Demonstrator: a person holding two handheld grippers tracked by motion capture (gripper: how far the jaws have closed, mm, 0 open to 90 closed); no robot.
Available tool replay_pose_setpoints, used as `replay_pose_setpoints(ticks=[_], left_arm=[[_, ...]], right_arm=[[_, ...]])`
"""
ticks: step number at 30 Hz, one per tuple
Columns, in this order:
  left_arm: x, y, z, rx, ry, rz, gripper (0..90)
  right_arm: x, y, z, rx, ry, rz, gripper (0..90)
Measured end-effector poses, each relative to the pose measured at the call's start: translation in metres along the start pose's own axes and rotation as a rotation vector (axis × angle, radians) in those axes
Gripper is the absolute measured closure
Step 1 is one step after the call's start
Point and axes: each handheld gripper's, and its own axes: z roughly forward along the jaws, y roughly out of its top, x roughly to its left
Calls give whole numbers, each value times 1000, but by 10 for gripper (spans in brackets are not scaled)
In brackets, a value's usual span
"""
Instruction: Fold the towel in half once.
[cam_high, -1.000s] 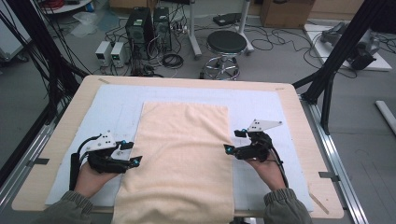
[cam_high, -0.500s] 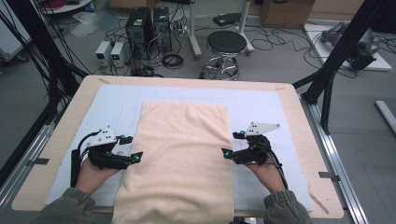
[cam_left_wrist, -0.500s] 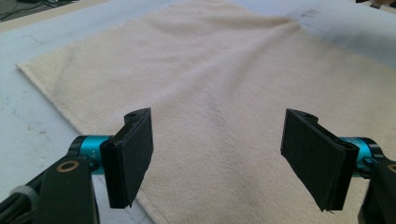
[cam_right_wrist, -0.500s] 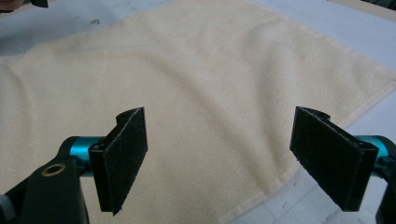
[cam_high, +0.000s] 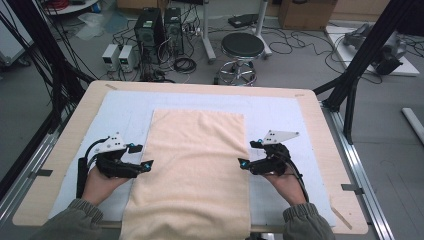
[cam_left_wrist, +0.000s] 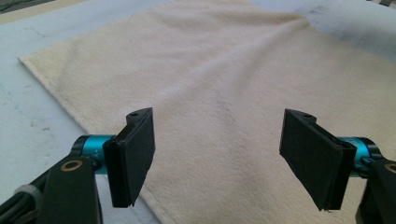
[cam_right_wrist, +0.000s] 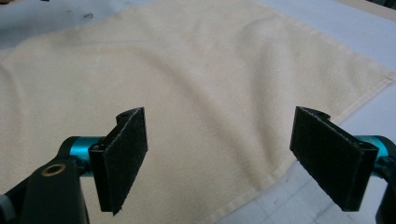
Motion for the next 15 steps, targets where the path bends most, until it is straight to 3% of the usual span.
replay_pose_setpoints(ticks=[3, 10, 15], left_arm=[[7, 9, 1, 2, 13, -3, 273], [30, 43, 4, -43, 63, 3, 281], [52, 66, 16, -51, 101, -11, 300]], right_arm=[[-7, 9, -2, 9, -11, -5, 185], [-31, 42, -2, 10, -64, -18, 187], [-54, 59, 10, 30, -105, -5, 189]])
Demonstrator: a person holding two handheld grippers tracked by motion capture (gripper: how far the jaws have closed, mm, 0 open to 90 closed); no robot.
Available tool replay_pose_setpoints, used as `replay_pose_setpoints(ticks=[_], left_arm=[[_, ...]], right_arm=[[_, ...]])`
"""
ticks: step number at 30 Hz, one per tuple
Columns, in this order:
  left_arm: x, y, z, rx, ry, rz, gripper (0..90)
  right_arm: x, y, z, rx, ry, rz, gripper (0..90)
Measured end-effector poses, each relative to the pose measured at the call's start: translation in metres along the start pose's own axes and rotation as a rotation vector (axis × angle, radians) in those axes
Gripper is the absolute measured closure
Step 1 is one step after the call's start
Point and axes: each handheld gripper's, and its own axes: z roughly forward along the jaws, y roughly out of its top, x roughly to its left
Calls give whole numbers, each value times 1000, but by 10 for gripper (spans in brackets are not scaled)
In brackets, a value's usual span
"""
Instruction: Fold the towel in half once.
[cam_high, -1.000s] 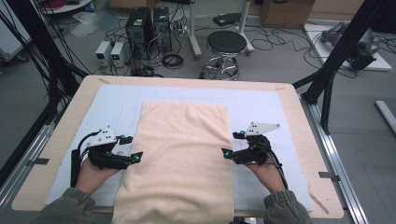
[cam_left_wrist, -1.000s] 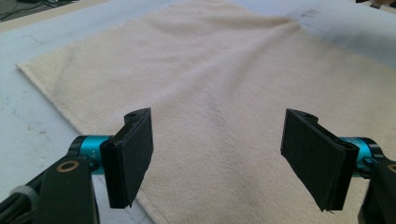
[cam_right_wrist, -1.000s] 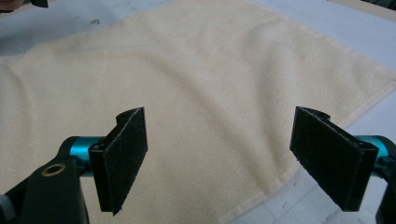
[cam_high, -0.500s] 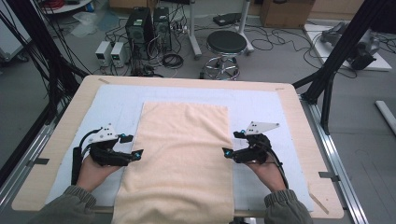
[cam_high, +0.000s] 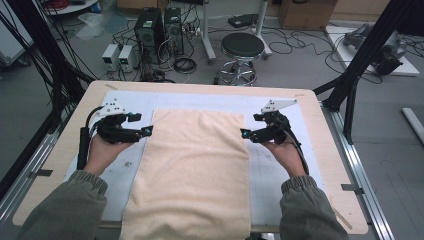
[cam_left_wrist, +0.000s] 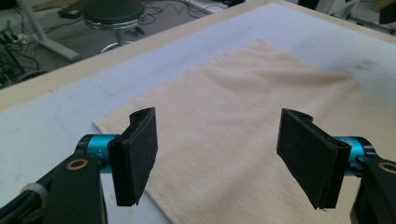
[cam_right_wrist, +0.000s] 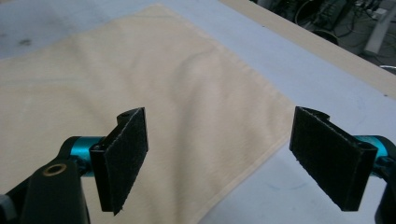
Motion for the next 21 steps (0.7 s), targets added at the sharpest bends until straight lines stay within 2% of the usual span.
replay_pose_setpoints(ticks=[2, 5, 7, 8, 9, 12, 15, 16, 18, 21], left_arm=[[9, 4, 10, 7, 25, -14, 306], [19, -1, 26, 24, 39, -52, 325], [25, -8, 38, 45, 13, -70, 366], [27, -12, 44, 68, 17, -60, 374], [28, -15, 48, 78, 20, -59, 373], [31, -26, 58, 53, 40, -83, 385], [35, -32, 65, 98, 64, -83, 382], [35, -34, 68, 101, 65, -95, 385], [35, -37, 72, 120, 49, -98, 404], [34, -41, 77, 161, 47, -89, 449]], right_arm=[[-10, 2, 8, -2, -8, 22, 195], [-21, -1, 21, 15, -24, 53, 214], [-25, -5, 30, 39, -32, 66, 236], [-27, -7, 33, 41, -33, 72, 247], [-29, -9, 38, 50, -29, 86, 254], [-35, -16, 50, 87, -36, 90, 277], [-38, -22, 60, 110, -39, 116, 302], [-39, -24, 64, 119, -45, 120, 310], [-39, -26, 70, 127, -39, 125, 337], [-37, -31, 77, 141, -51, 121, 391]])
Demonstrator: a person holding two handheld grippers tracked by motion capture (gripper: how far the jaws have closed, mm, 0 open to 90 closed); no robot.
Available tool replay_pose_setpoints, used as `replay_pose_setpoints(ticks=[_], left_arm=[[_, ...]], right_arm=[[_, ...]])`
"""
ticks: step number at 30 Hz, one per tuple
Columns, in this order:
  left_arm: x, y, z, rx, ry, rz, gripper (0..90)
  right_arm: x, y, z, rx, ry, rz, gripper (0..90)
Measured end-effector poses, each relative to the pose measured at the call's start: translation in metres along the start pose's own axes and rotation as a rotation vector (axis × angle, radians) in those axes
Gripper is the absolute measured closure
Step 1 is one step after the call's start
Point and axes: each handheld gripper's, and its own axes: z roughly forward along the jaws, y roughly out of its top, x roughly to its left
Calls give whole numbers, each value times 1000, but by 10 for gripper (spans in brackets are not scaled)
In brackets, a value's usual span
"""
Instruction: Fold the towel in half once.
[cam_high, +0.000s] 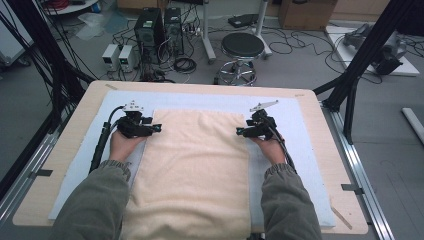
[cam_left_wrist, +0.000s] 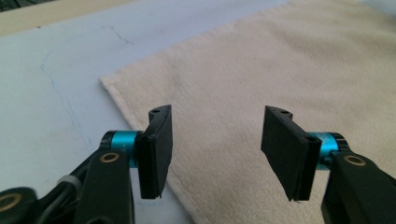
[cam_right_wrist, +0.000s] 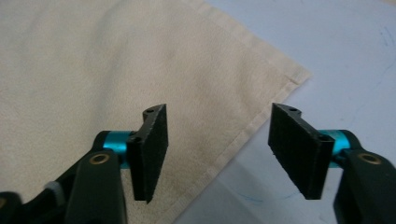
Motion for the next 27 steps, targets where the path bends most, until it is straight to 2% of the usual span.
replay_pose_setpoints(ticks=[4, 6, 8, 10, 11, 13, 16, 17, 18, 22, 24, 26, 27], left_arm=[[2, -6, 6, 40, 15, -20, 459], [3, -10, 9, 78, 27, -27, 469], [2, -12, 9, 65, 46, -25, 492], [-1, -13, 9, 61, 81, -3, 559], [-2, -13, 9, 61, 99, 3, 594], [-3, -13, 9, 58, 111, -10, 638], [-5, -12, 9, 64, 96, -7, 737], [-4, -12, 9, 63, 72, -15, 777], [-4, -13, 9, 63, 61, -22, 825], [-2, -14, 6, 47, 31, -47, 852], [-2, -13, 4, 47, 23, -42, 855], [-1, -11, -1, 38, 11, -35, 856], [-2, -9, -3, 20, 3, -41, 856]], right_arm=[[0, -7, 7, 11, -10, 13, 448], [1, -12, 9, 9, -20, 28, 471], [1, -13, 9, 1, -33, 41, 503], [3, -12, 10, 6, -55, 38, 537], [5, -11, 10, 9, -62, 31, 571], [8, -10, 11, 13, -53, 22, 657], [10, -9, 11, 19, -23, 27, 773], [11, -8, 11, 25, -13, 32, 824], [11, -8, 11, 24, -4, 21, 835], [10, -8, 9, 21, 42, 35, 849], [10, -7, 5, 18, 54, 36, 852], [10, -4, -1, -11, 71, 24, 853], [11, -3, -4, -16, 78, 20, 853]])
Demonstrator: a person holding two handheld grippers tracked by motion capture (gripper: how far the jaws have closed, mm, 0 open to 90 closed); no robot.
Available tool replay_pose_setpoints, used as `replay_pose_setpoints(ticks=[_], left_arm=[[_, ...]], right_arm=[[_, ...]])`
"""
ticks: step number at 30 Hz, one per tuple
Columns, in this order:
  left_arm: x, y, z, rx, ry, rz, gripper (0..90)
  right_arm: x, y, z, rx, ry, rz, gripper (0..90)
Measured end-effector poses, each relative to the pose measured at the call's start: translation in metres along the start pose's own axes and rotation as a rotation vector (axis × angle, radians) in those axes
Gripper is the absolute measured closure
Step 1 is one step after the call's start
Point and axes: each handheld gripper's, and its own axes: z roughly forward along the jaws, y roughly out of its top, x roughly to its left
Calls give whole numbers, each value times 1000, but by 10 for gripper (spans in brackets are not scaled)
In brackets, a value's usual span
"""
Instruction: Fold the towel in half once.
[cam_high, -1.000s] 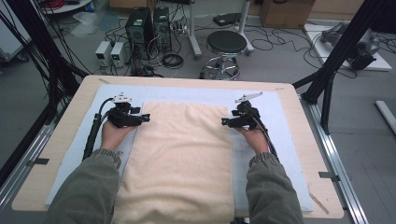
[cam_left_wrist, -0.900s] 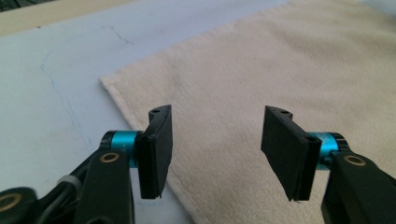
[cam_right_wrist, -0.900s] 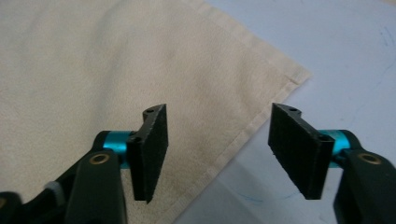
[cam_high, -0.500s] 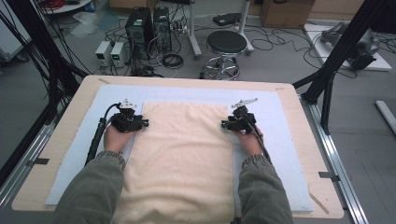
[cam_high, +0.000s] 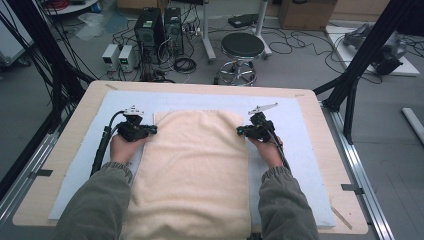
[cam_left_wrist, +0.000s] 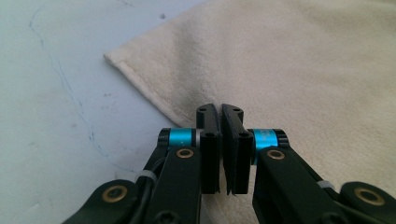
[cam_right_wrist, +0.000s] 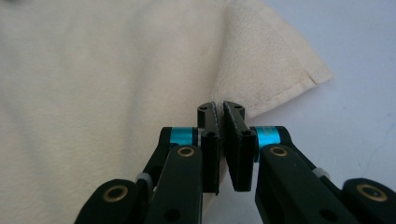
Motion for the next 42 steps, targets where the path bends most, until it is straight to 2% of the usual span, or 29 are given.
replay_pose_setpoints(ticks=[3, 6, 8, 15, 18, 21, 23, 26, 29, 32, 35, 37, 38, 40, 42], left_arm=[[-1, 4, -11, -31, -22, 8, 857], [-3, 8, -23, -47, -26, 23, 856], [-4, 10, -32, -77, -31, 12, 856], [-12, 16, -65, -133, -66, 32, 856], [-20, 18, -84, -172, -77, 65, 856], [-30, 15, -101, -184, -85, 111, 855], [-38, 8, -111, -182, -93, 143, 855], [-49, -8, -127, -199, -99, 167, 856], [-61, -26, -138, -200, -100, 194, 854], [-74, -52, -149, -213, -110, 193, 854], [-84, -72, -157, -208, -134, 201, 854], [-91, -85, -162, -184, -147, 204, 852], [-94, -92, -164, -180, -159, 178, 851], [-99, -105, -168, -146, -181, 167, 843], [-103, -115, -170, -108, -210, 159, 785]], right_arm=[[4, 4, -11, -30, 25, -9, 853], [10, 8, -21, -74, 60, -21, 855], [14, 10, -28, -96, 81, -19, 855], [26, 14, -61, -153, 122, -67, 855], [35, 15, -79, -179, 135, -100, 855], [46, 13, -95, -200, 149, -131, 855], [57, 10, -107, -217, 157, -155, 855], [74, 2, -123, -230, 166, -189, 855], [91, -9, -130, -218, 176, -236, 854], [110, -27, -134, -213, 195, -277, 853], [124, -43, -139, -216, 212, -289, 853], [134, -55, -142, -208, 222, -303, 850], [138, -62, -143, -202, 225, -300, 849], [146, -76, -142, -183, 254, -292, 839], [153, -90, -138, -120, 289, -294, 770]])
